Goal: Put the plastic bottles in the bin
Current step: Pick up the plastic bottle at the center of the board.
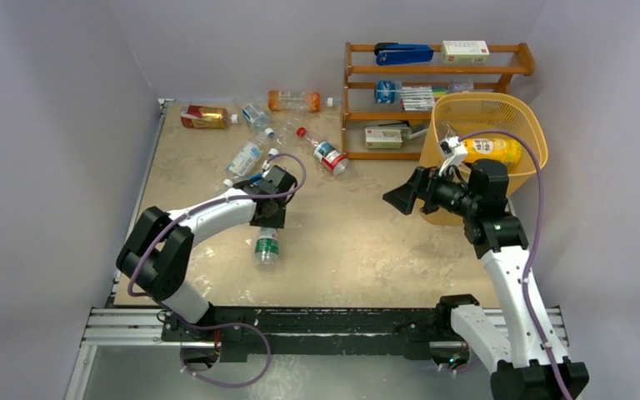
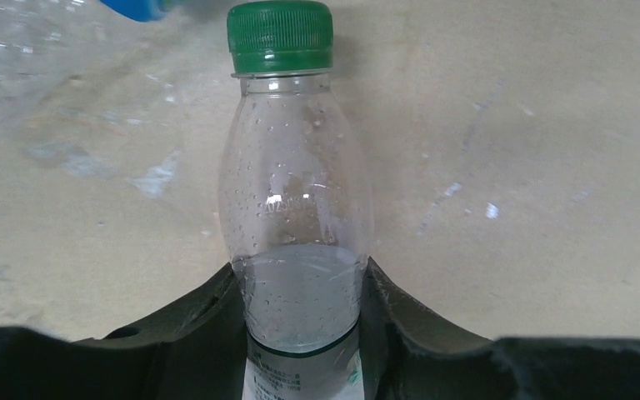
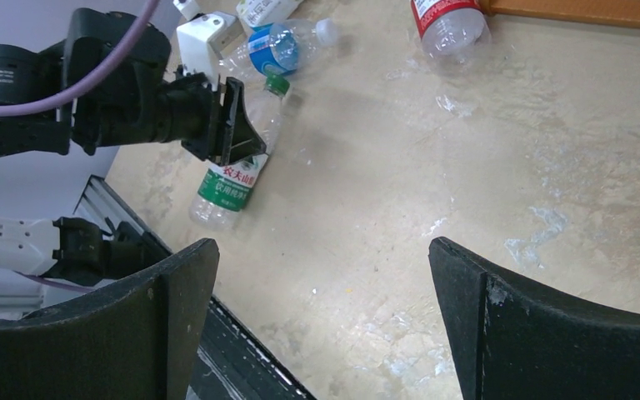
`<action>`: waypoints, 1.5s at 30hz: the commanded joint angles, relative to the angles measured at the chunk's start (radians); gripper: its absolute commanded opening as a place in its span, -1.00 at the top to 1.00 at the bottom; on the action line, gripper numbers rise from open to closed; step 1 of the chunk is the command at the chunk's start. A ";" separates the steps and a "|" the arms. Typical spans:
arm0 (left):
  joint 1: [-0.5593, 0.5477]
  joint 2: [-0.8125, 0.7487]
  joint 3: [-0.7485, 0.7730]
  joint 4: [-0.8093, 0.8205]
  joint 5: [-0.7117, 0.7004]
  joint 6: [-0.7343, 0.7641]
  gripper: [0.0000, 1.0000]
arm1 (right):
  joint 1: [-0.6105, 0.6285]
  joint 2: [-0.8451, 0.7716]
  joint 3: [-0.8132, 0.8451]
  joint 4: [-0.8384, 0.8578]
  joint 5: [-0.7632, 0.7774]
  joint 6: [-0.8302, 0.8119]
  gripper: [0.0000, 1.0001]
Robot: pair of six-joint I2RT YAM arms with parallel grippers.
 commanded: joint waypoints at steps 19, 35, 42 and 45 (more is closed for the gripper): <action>-0.016 -0.272 -0.044 0.453 0.532 -0.373 0.32 | 0.131 -0.005 -0.130 0.243 -0.030 0.166 -0.93; -0.153 -0.249 -0.052 0.745 0.498 -0.594 0.31 | 0.515 0.166 -0.143 0.454 0.202 0.313 -0.92; -0.179 -0.283 -0.070 0.795 0.461 -0.627 0.31 | 0.558 0.187 -0.135 0.446 0.275 0.330 -0.87; -0.182 -0.297 -0.078 0.809 0.455 -0.637 0.31 | 0.564 0.187 -0.144 0.459 0.274 0.338 -0.78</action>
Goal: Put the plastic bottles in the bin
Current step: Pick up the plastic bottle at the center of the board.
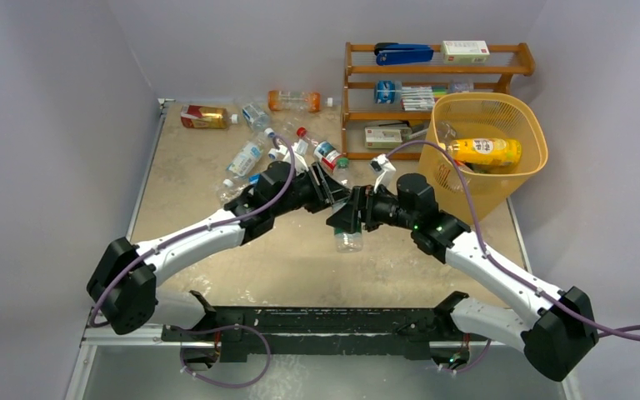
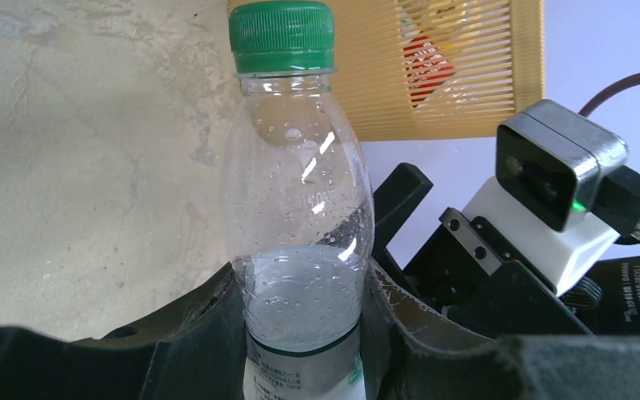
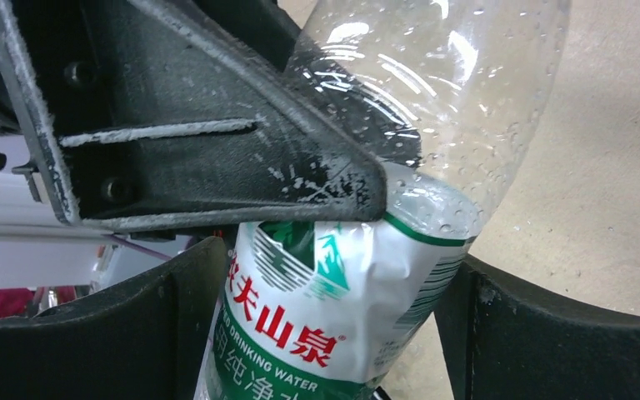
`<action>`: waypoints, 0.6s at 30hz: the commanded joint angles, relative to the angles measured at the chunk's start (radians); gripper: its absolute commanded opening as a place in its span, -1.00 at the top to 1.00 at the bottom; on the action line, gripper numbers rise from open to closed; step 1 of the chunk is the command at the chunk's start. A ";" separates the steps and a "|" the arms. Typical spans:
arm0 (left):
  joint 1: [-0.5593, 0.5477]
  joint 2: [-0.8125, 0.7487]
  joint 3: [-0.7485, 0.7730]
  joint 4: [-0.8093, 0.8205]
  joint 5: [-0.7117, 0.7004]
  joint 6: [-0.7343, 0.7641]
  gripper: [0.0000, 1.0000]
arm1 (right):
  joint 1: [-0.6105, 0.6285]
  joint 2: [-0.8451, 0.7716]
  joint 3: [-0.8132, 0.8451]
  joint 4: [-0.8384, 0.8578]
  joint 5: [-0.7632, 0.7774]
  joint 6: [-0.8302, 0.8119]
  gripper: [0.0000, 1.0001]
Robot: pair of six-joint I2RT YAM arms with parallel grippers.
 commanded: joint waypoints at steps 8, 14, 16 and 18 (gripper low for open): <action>-0.011 -0.082 0.001 -0.027 -0.079 0.037 -0.08 | 0.013 -0.061 0.035 0.034 0.072 0.023 -0.05; -0.007 -0.111 0.073 -0.213 -0.171 0.137 -0.41 | 0.012 -0.088 0.083 -0.051 0.128 -0.002 0.00; 0.001 -0.124 0.091 -0.263 -0.200 0.160 -0.45 | 0.013 -0.097 0.093 -0.075 0.143 -0.007 0.01; 0.016 -0.141 0.106 -0.303 -0.218 0.177 -0.47 | 0.013 -0.109 0.104 -0.097 0.158 -0.013 0.01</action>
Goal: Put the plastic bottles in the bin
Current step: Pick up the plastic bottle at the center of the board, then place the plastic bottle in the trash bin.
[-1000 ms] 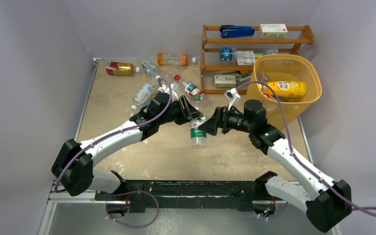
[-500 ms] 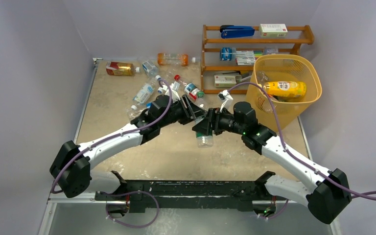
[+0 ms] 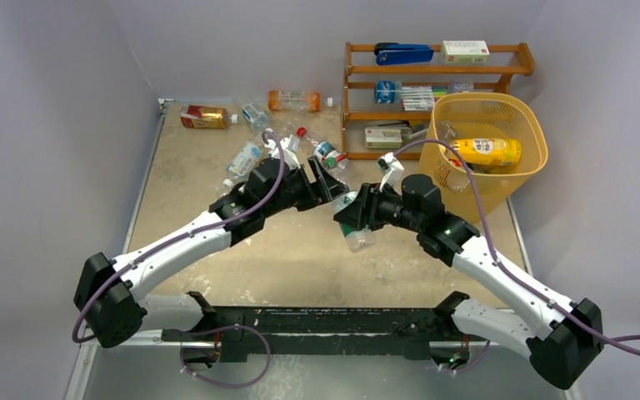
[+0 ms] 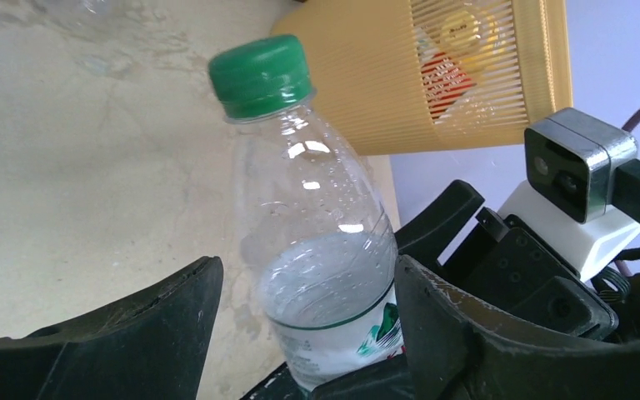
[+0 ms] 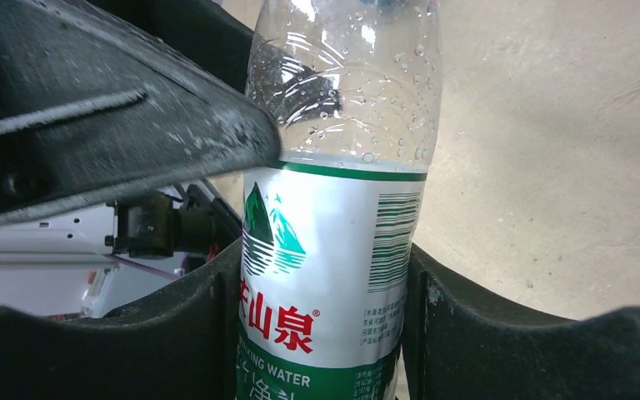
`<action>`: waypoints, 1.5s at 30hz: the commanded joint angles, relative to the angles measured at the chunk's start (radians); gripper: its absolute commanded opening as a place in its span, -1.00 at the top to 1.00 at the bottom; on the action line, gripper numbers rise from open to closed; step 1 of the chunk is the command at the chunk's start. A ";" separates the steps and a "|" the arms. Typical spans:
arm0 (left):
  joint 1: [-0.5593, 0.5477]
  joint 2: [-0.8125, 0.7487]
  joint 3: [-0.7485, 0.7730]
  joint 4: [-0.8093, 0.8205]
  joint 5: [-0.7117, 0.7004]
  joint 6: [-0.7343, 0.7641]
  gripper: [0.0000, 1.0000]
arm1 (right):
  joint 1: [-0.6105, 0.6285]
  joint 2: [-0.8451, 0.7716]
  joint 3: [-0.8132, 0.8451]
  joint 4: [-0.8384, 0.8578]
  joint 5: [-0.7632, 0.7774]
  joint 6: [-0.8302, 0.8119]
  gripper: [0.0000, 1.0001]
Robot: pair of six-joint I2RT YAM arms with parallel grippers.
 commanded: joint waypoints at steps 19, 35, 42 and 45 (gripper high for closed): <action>0.162 -0.170 0.014 -0.298 -0.141 0.155 -0.48 | -0.095 0.018 0.486 -0.408 0.262 -0.215 0.02; 0.185 -0.241 -0.002 -0.365 -0.176 0.191 -0.49 | -0.516 0.236 0.920 -0.576 0.164 -0.379 0.00; 0.200 -0.262 0.002 -0.408 -0.198 0.215 -0.50 | -0.743 0.313 0.971 -0.593 0.065 -0.421 -0.01; 0.208 -0.264 0.002 -0.417 -0.206 0.223 -0.51 | -0.819 0.330 0.972 -0.604 0.051 -0.440 -0.01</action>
